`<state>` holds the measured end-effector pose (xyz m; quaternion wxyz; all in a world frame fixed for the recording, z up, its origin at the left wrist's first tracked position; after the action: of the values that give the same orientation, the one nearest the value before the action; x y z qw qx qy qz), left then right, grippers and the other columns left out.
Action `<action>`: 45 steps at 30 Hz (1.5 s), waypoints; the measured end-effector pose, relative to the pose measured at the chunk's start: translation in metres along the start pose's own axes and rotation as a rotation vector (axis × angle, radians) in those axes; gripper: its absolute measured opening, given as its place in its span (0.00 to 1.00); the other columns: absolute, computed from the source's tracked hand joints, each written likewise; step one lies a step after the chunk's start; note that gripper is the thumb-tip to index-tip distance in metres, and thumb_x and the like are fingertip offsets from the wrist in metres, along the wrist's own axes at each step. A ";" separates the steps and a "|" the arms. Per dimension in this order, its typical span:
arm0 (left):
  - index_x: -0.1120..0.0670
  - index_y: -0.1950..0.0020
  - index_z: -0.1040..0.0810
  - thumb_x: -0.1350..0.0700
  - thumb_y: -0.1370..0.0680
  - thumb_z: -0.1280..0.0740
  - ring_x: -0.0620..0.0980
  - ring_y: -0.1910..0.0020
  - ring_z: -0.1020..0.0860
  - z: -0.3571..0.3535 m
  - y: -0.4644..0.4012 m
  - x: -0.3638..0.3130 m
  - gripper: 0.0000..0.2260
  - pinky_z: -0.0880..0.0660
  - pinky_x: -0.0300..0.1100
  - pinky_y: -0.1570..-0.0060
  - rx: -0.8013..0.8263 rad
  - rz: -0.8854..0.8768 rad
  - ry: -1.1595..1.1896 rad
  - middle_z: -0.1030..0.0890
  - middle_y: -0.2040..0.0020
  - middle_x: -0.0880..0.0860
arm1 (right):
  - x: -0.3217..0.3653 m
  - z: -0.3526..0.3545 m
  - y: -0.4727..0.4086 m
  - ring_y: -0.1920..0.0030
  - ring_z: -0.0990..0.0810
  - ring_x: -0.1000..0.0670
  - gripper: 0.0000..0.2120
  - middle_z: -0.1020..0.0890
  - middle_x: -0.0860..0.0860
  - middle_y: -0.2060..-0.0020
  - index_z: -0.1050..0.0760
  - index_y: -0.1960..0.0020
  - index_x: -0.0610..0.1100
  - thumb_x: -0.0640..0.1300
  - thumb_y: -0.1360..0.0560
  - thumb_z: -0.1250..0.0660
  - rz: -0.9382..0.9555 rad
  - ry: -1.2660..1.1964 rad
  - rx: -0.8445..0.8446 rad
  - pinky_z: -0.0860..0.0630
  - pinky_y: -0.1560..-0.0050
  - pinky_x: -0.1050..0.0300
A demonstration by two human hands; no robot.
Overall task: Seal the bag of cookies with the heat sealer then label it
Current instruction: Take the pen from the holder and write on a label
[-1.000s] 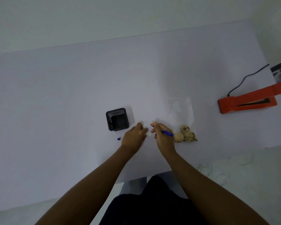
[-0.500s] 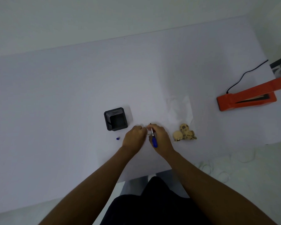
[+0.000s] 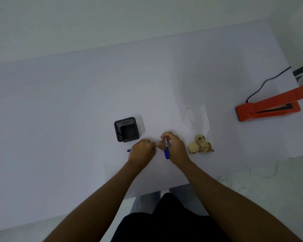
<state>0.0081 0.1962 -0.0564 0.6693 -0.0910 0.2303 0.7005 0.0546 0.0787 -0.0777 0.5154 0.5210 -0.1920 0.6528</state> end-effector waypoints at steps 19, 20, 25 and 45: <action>0.55 0.55 0.19 0.54 0.20 0.36 0.50 0.64 0.21 -0.016 0.013 0.007 0.09 0.21 0.43 0.61 0.104 0.167 0.034 0.20 0.60 0.53 | -0.006 -0.032 0.018 0.58 0.19 0.54 0.19 0.17 0.45 0.60 0.21 0.55 0.40 0.51 0.16 0.44 -0.273 -0.287 -0.095 0.21 0.52 0.60; 0.56 0.56 0.20 0.54 0.20 0.36 0.50 0.64 0.21 -0.017 0.012 0.014 0.09 0.21 0.43 0.60 0.102 0.240 0.084 0.20 0.59 0.53 | -0.005 -0.031 0.018 0.60 0.19 0.55 0.20 0.17 0.44 0.61 0.21 0.54 0.38 0.52 0.17 0.43 -0.265 -0.279 -0.094 0.22 0.55 0.63; 0.59 0.60 0.24 0.53 0.23 0.33 0.52 0.63 0.22 -0.025 0.006 0.027 0.10 0.26 0.44 0.62 0.186 0.428 0.270 0.19 0.59 0.57 | -0.002 -0.027 0.015 0.66 0.19 0.45 0.19 0.18 0.43 0.69 0.21 0.62 0.37 0.49 0.19 0.36 -0.150 -0.140 -0.131 0.20 0.60 0.51; 0.57 0.59 0.30 0.56 0.23 0.32 0.51 0.62 0.28 -0.024 0.004 0.018 0.09 0.31 0.43 0.61 0.306 0.450 0.291 0.25 0.58 0.56 | -0.011 -0.024 0.013 0.75 0.28 0.52 0.21 0.26 0.47 0.76 0.29 0.72 0.44 0.43 0.19 0.36 -0.156 0.000 -0.125 0.29 0.70 0.59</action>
<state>-0.0022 0.2017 -0.0849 0.4634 -0.0354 0.4408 0.7680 0.0309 0.0880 -0.0927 0.5961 0.5012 -0.1912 0.5974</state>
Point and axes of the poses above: each hand's wrist, its own y-axis away from the middle knuckle, its own z-axis out of the back of the hand, x = y × z, the point moved 10 cm from there along -y, towards the middle knuckle
